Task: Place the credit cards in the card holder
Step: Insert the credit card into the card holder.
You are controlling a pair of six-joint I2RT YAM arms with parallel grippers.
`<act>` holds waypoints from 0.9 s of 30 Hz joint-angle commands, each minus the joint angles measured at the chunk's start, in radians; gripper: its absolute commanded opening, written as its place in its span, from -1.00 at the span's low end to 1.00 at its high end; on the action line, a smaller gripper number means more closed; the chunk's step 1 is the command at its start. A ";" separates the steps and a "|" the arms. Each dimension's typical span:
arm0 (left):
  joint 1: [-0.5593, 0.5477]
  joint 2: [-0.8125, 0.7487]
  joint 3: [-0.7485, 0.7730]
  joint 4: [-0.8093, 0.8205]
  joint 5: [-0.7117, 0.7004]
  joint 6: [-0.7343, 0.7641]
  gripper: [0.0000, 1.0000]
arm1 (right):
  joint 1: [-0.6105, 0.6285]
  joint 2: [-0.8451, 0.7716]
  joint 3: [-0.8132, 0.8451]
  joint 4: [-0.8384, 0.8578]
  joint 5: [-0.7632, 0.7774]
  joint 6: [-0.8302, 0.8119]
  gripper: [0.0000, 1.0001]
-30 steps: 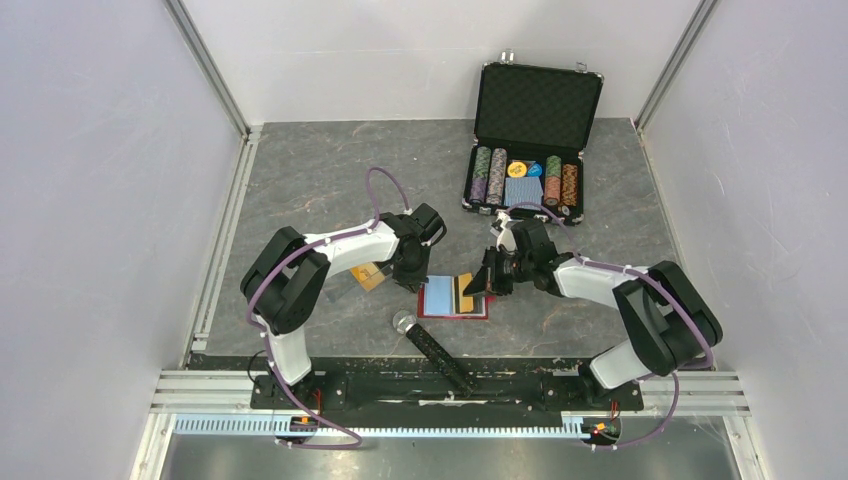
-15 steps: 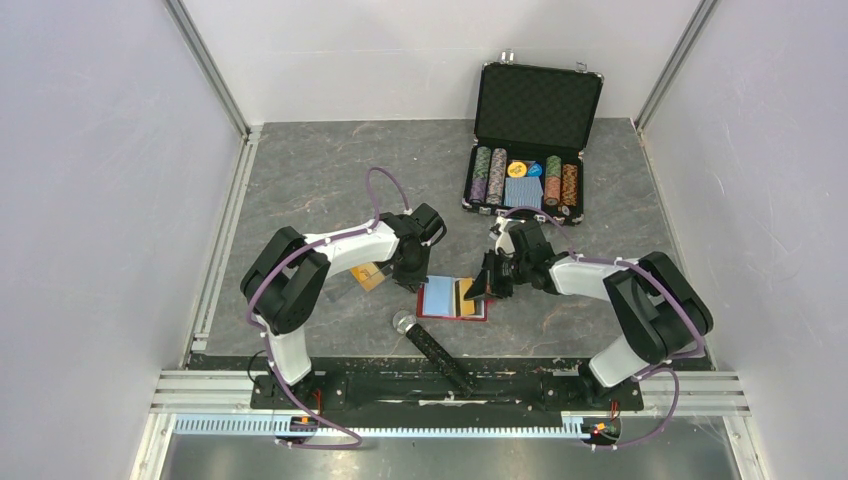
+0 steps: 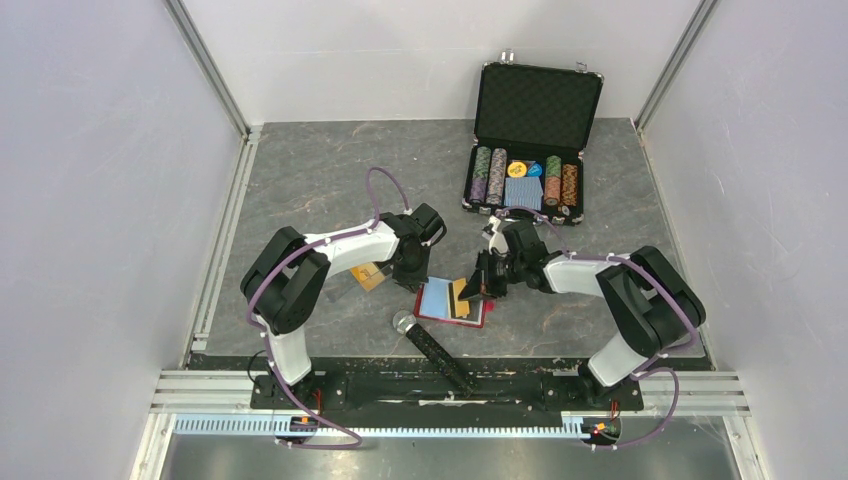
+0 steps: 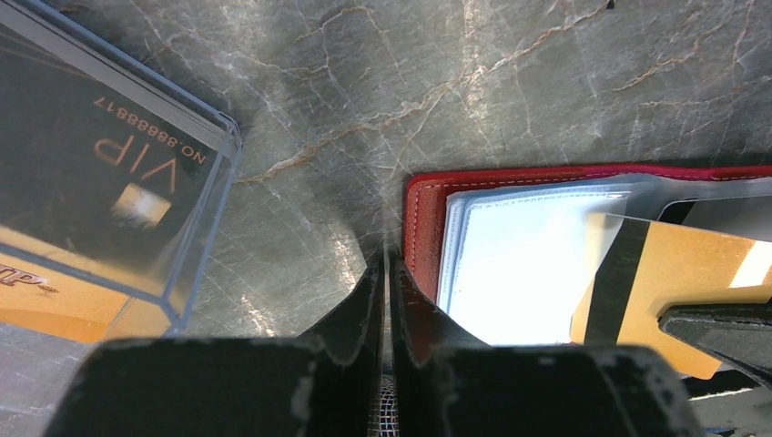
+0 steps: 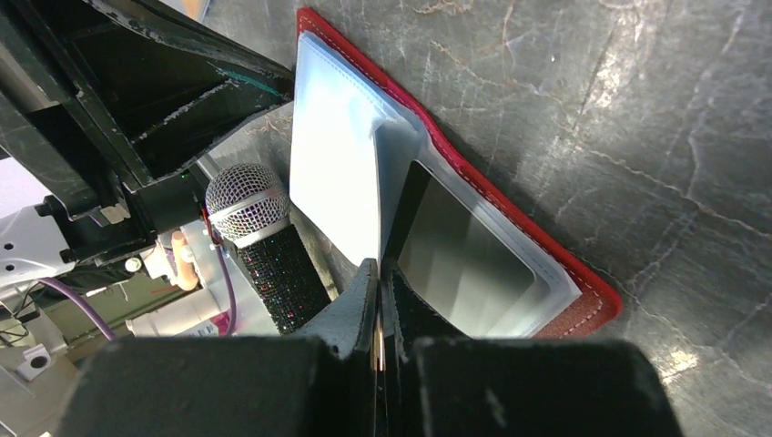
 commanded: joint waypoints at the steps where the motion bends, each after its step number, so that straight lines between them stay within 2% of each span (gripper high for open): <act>1: -0.017 0.061 -0.018 0.029 -0.004 0.010 -0.80 | 0.007 0.016 0.032 0.044 0.012 0.005 -1.00; 10: -0.019 0.048 -0.026 0.025 0.004 0.006 -0.81 | 0.008 0.014 -0.046 0.194 0.036 0.092 -1.00; 20: -0.026 0.030 -0.045 0.023 0.016 -0.029 -0.95 | 0.019 0.014 -0.111 0.325 0.086 0.157 -1.00; 27: -0.031 0.028 -0.053 0.023 0.048 -0.039 -0.95 | 0.030 0.009 -0.146 0.421 0.091 0.205 -1.00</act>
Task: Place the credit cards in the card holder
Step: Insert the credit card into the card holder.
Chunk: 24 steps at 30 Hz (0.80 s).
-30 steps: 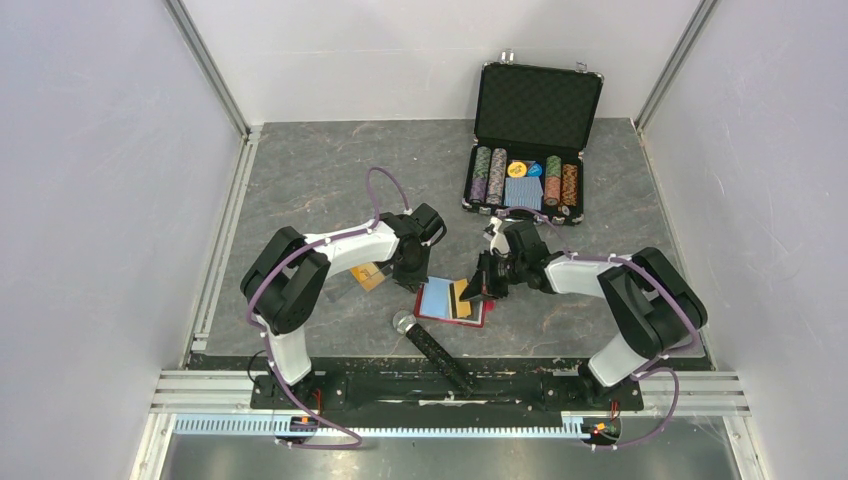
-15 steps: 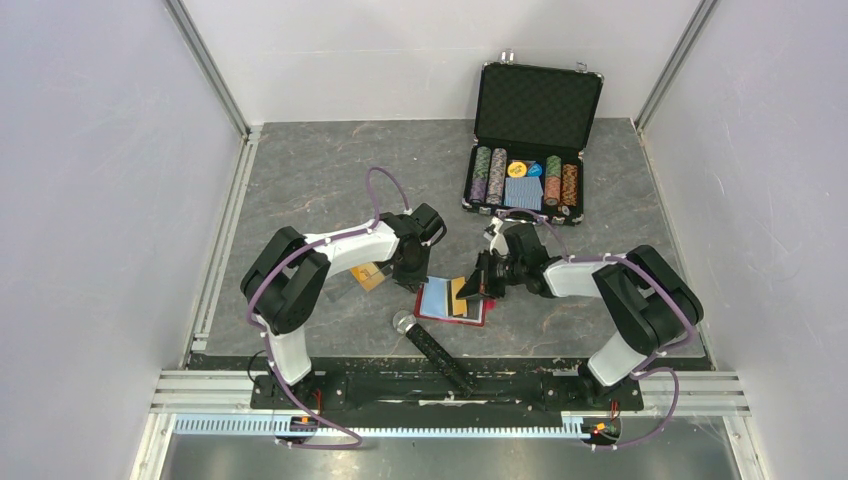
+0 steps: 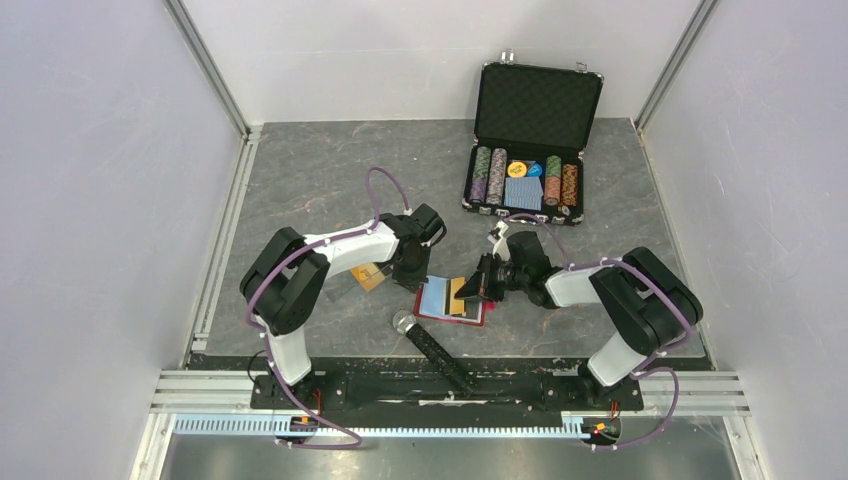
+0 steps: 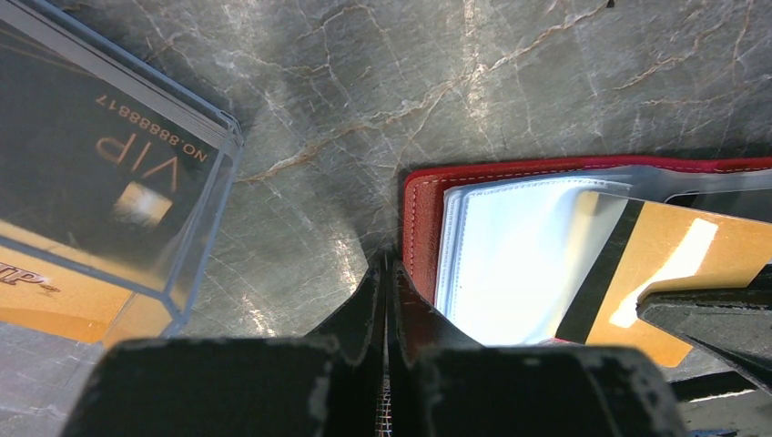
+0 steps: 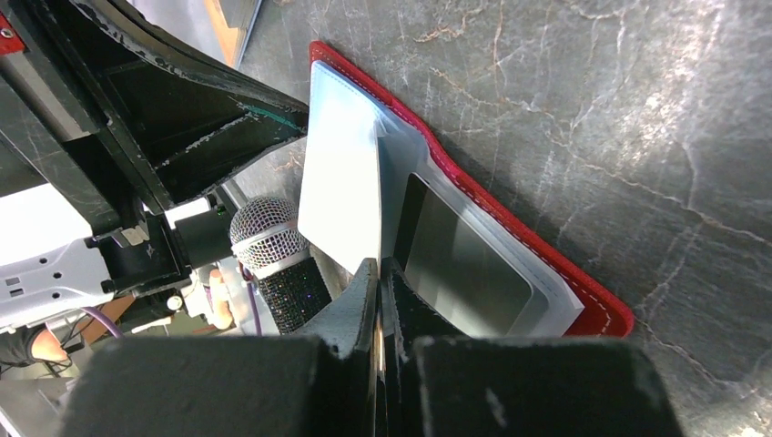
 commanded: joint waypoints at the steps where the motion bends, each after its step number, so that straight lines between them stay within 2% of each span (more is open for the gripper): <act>1: -0.027 0.031 -0.050 0.020 0.048 -0.039 -0.96 | 0.010 -0.011 -0.018 0.101 0.049 0.031 -1.00; 11: -0.035 0.021 -0.049 0.018 0.056 -0.051 -0.96 | 0.087 0.019 -0.046 0.215 0.122 0.113 -0.99; 16: -0.037 0.019 -0.051 0.019 0.056 -0.056 -0.96 | 0.122 0.024 -0.046 0.232 0.162 0.123 -0.86; 19: -0.037 0.018 -0.049 0.018 0.057 -0.055 -0.95 | 0.135 0.017 -0.023 0.155 0.183 0.080 -0.73; 21: -0.037 0.015 -0.047 0.014 0.053 -0.056 -0.96 | 0.142 -0.008 -0.001 0.049 0.223 0.033 -0.53; 24: -0.037 0.010 -0.044 0.007 0.043 -0.057 -0.96 | 0.151 -0.053 0.061 -0.131 0.296 -0.068 -0.36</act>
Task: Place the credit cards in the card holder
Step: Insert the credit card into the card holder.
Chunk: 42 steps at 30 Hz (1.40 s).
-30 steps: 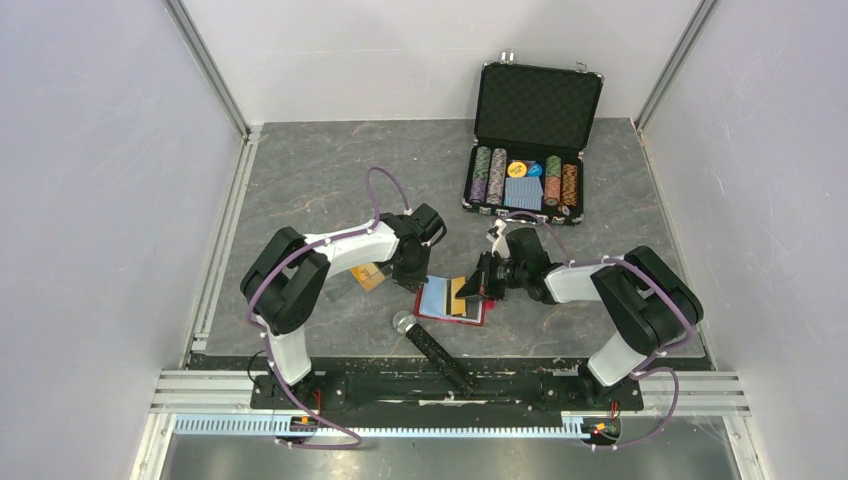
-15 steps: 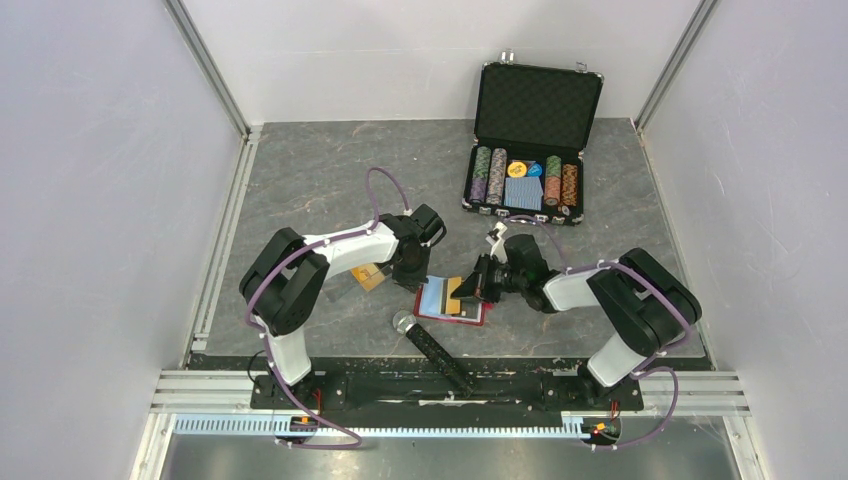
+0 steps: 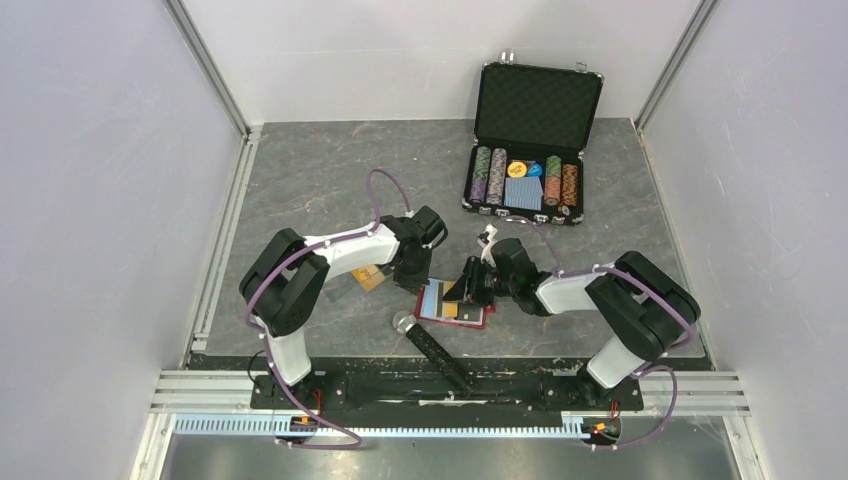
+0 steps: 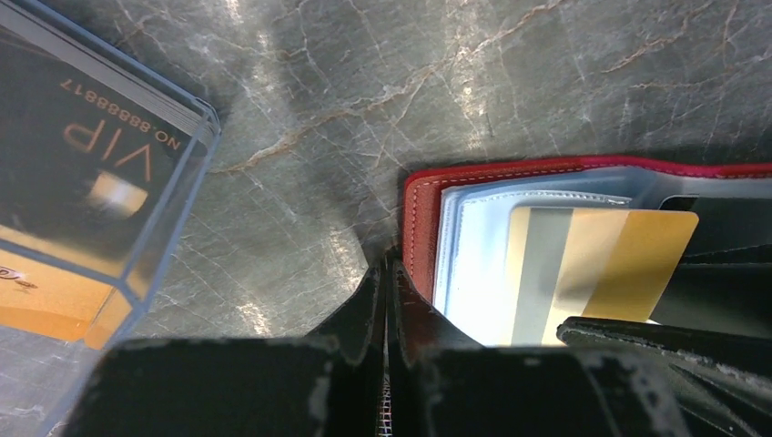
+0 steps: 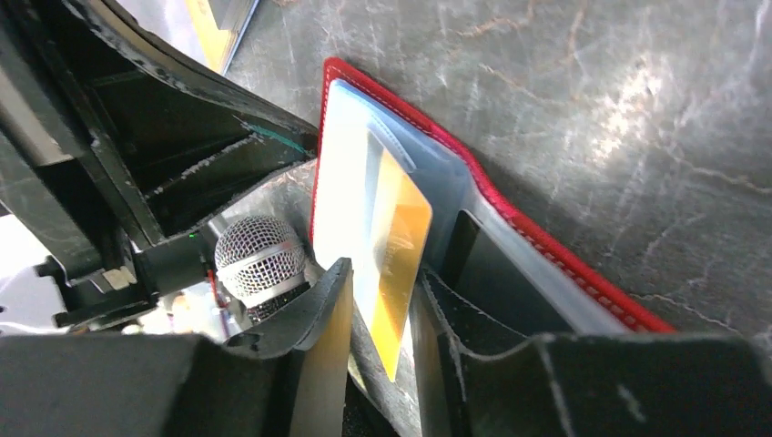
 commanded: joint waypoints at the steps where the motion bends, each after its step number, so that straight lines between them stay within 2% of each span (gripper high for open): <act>1: -0.025 0.019 -0.031 -0.002 0.039 -0.049 -0.96 | 0.022 -0.069 0.105 -0.278 0.144 -0.167 -0.29; 6: -0.025 0.022 -0.022 -0.001 0.051 -0.058 -0.95 | 0.042 -0.079 0.207 -0.473 0.210 -0.264 0.03; 13: -0.025 0.028 -0.013 0.001 0.054 -0.061 -0.95 | 0.076 -0.092 0.287 -0.631 0.277 -0.331 0.48; 21: -0.027 0.044 0.014 0.003 0.070 -0.059 -0.95 | 0.103 -0.086 0.343 -0.743 0.345 -0.388 0.66; 27: -0.025 0.008 0.001 0.055 0.127 -0.069 -0.95 | 0.106 -0.158 0.322 -0.709 0.333 -0.398 0.96; 34: -0.011 -0.053 -0.043 0.137 0.208 -0.107 -0.96 | 0.104 -0.258 0.285 -0.651 0.308 -0.390 0.96; 42: -0.004 -0.062 -0.059 0.131 0.203 -0.113 -0.96 | 0.105 -0.242 0.286 -0.767 0.429 -0.441 0.96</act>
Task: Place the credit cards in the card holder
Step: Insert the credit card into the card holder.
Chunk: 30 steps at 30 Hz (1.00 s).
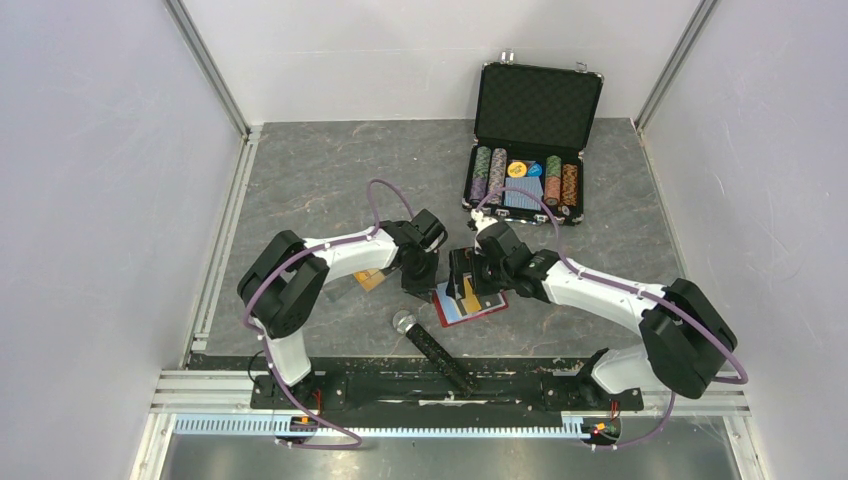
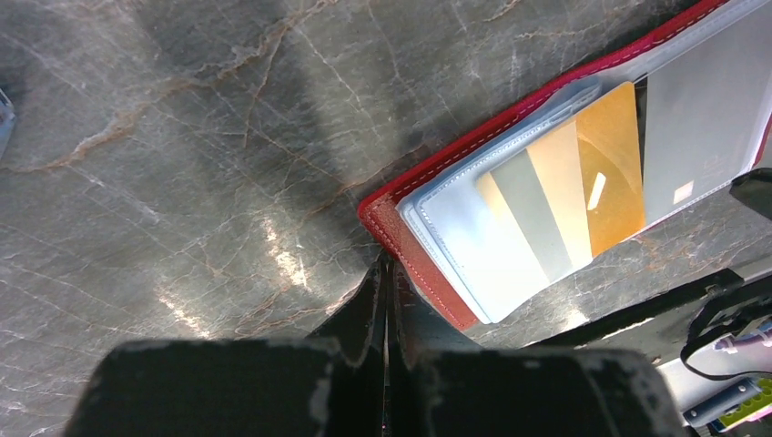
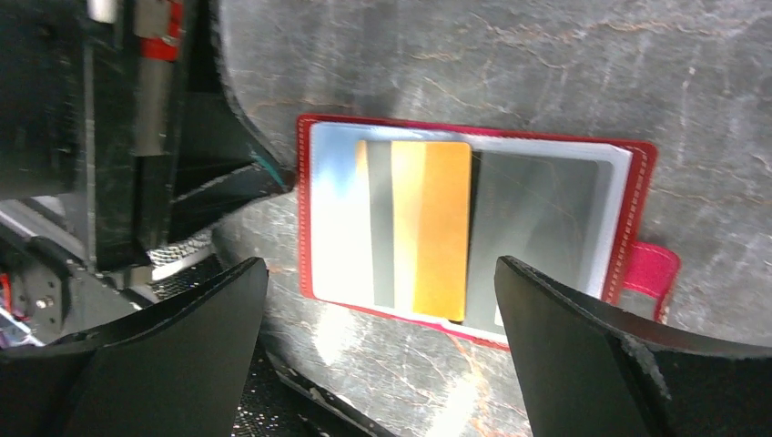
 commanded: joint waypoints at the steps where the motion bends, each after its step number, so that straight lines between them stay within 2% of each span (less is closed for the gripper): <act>1: 0.005 -0.037 -0.010 0.033 0.019 -0.052 -0.95 | 0.001 0.005 -0.010 -0.039 0.079 -0.040 0.96; 4: 0.003 -0.016 -0.009 0.034 0.025 -0.056 -0.96 | 0.002 0.045 -0.013 -0.031 0.065 -0.046 0.95; 10: 0.003 0.018 0.004 0.040 0.033 -0.049 -0.96 | 0.004 0.132 -0.036 0.046 -0.054 -0.027 0.70; 16: 0.003 0.055 0.047 0.000 0.008 -0.022 -0.95 | 0.005 0.120 -0.053 0.108 -0.142 0.005 0.14; 19: 0.005 0.077 0.094 -0.043 -0.016 0.005 -0.95 | 0.006 0.117 -0.057 0.150 -0.194 0.035 -0.08; 21: 0.005 0.093 0.127 -0.069 -0.029 0.022 -0.95 | 0.007 0.118 -0.068 0.183 -0.226 0.060 -0.17; 25: 0.011 0.115 0.194 -0.131 -0.067 0.066 -0.96 | 0.013 0.105 -0.079 0.218 -0.250 0.094 -0.15; 27: 0.013 0.112 0.217 -0.175 -0.107 0.086 -0.91 | 0.015 0.088 -0.075 0.203 -0.228 0.093 -0.03; 29: 0.013 0.089 0.229 -0.215 -0.156 0.097 -0.67 | 0.016 0.067 -0.059 0.158 -0.187 0.076 0.14; 30: 0.013 0.075 0.228 -0.231 -0.165 0.100 -0.48 | 0.016 0.059 -0.053 0.137 -0.170 0.065 0.24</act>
